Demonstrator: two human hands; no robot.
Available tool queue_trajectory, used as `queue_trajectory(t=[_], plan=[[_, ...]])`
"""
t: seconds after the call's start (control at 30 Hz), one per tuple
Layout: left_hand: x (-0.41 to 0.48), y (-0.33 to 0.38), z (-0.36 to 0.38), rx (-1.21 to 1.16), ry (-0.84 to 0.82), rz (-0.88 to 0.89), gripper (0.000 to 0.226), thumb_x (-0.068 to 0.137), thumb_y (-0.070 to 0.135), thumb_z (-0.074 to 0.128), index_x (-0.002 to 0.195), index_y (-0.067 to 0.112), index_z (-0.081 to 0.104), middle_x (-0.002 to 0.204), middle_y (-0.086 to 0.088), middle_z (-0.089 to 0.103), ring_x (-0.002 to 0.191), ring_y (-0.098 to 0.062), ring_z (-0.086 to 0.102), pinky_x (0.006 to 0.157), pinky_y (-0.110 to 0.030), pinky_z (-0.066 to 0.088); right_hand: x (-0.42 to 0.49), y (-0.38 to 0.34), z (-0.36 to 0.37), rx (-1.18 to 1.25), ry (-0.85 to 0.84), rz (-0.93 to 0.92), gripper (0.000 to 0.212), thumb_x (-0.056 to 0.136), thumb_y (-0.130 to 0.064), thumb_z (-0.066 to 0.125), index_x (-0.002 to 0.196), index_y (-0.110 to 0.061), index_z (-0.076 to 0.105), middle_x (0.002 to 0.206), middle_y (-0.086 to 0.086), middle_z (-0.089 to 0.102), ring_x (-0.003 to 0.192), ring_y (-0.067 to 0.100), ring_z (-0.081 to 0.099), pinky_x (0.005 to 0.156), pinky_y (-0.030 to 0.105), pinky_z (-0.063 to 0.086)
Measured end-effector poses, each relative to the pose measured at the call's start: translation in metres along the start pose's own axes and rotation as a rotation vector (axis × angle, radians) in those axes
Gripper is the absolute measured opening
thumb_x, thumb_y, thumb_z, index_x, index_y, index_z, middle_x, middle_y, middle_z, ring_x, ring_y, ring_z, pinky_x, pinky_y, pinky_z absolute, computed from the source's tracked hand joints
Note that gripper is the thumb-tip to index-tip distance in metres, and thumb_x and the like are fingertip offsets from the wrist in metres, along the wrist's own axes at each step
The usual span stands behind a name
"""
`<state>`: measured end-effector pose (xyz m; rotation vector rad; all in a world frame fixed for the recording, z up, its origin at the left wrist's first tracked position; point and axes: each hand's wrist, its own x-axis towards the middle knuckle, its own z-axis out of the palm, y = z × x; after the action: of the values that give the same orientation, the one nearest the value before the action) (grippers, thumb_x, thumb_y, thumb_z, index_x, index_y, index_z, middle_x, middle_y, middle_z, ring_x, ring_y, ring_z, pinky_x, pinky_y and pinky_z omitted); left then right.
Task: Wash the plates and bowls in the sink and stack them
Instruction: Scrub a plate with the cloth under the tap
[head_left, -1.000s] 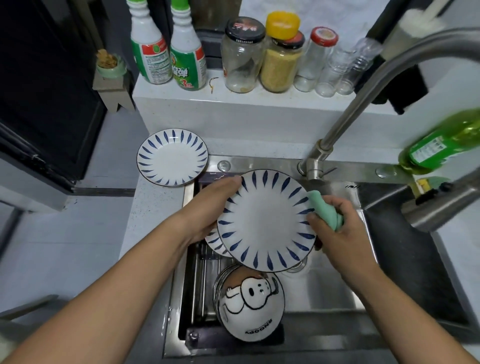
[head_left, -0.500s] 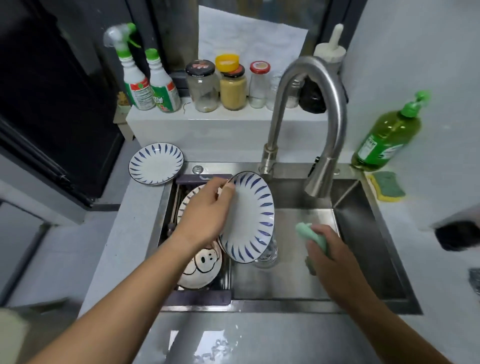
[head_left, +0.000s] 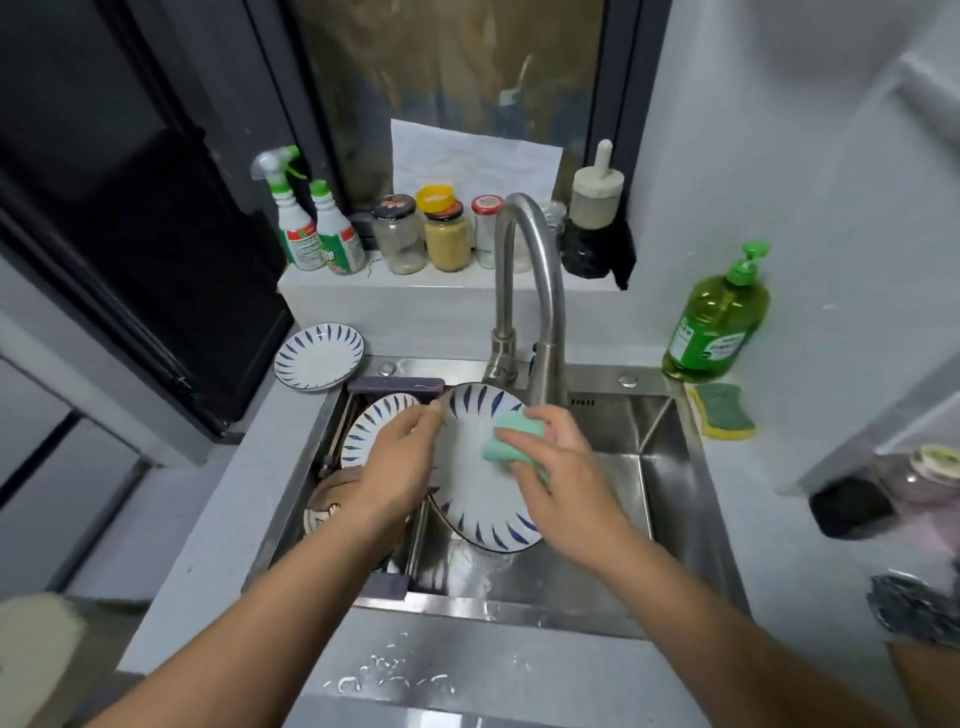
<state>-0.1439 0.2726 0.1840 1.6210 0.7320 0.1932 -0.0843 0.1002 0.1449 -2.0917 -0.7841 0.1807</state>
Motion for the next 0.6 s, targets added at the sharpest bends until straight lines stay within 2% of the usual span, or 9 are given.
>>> queue_trajectory(t=[0.07,0.13,0.2,0.3,0.37,0.47,0.53,0.6], plan=[[-0.008,0.001,0.001,-0.117,0.010,-0.020,0.032,0.103,0.039,0.053,0.100,0.015,0.075,0.109,-0.012,0.076,0.112,-0.035,0.069,0.102,-0.054,0.052,0.003,-0.001,0.000,-0.250,-0.109,-0.098,0.044,0.100,-0.032,0.040,0.141,-0.028,0.056,0.158,-0.001,0.036,0.148,0.023,0.024,0.123,0.041,0.017],[-0.014,0.005,-0.002,-0.210,0.048,-0.048,0.032,0.106,0.032,0.050,0.105,0.015,0.076,0.108,-0.010,0.078,0.106,-0.028,0.072,0.096,-0.046,0.055,-0.006,0.000,-0.008,-0.437,-0.248,-0.156,0.067,0.099,-0.060,0.012,0.157,-0.031,0.026,0.168,-0.010,0.007,0.154,0.012,-0.011,0.124,0.042,-0.008],[-0.017,0.003,-0.008,-0.275,0.099,-0.067,0.032,0.106,0.033,0.048,0.107,0.016,0.076,0.109,-0.009,0.078,0.102,-0.025,0.074,0.091,-0.042,0.056,-0.027,-0.007,-0.016,-0.487,-0.367,-0.196,0.079,0.092,-0.067,-0.008,0.160,-0.030,0.004,0.166,-0.014,-0.014,0.148,0.004,-0.029,0.122,0.039,-0.017],[-0.025,-0.001,-0.010,-0.313,0.098,-0.060,0.038,0.108,0.035,0.045,0.111,0.011,0.075,0.110,-0.013,0.077,0.110,-0.033,0.071,0.103,-0.053,0.052,-0.049,-0.044,-0.005,-0.389,-0.549,-0.213,0.081,0.088,-0.068,-0.008,0.159,-0.029,-0.007,0.162,-0.016,-0.026,0.145,0.001,-0.033,0.122,0.033,-0.018],[-0.032,-0.005,-0.009,-0.341,0.052,-0.088,0.045,0.109,0.036,0.042,0.114,0.004,0.073,0.109,-0.015,0.078,0.110,-0.032,0.072,0.105,-0.051,0.051,-0.032,-0.064,0.009,-0.363,-0.593,-0.228,0.082,0.086,-0.066,-0.008,0.158,-0.026,-0.010,0.161,-0.013,-0.028,0.144,0.001,-0.034,0.122,0.032,-0.018],[-0.035,-0.009,-0.016,-0.372,0.022,-0.058,0.043,0.110,0.035,0.038,0.119,0.012,0.073,0.116,-0.008,0.077,0.115,-0.022,0.071,0.105,-0.042,0.051,0.018,-0.073,0.004,-0.549,-0.443,-0.209,0.088,0.081,-0.066,-0.018,0.158,-0.024,-0.011,0.161,-0.007,-0.030,0.144,0.008,-0.038,0.122,0.041,-0.017],[-0.032,-0.011,-0.027,-0.385,0.041,-0.010,0.041,0.107,0.039,0.042,0.120,0.017,0.074,0.120,-0.006,0.076,0.118,-0.025,0.069,0.109,-0.050,0.048,0.031,-0.072,-0.006,-0.692,-0.352,-0.143,0.089,0.079,-0.066,-0.021,0.158,-0.024,-0.011,0.162,-0.005,-0.029,0.145,0.014,-0.037,0.121,0.046,-0.018],[-0.029,-0.010,-0.036,-0.381,0.059,0.034,0.040,0.108,0.039,0.041,0.119,0.019,0.074,0.119,-0.005,0.076,0.118,-0.026,0.069,0.110,-0.055,0.047,0.025,-0.076,-0.004,-0.722,-0.303,-0.087,0.094,0.078,-0.066,-0.022,0.159,-0.022,-0.006,0.164,-0.004,-0.025,0.150,0.016,-0.028,0.122,0.044,-0.014]])
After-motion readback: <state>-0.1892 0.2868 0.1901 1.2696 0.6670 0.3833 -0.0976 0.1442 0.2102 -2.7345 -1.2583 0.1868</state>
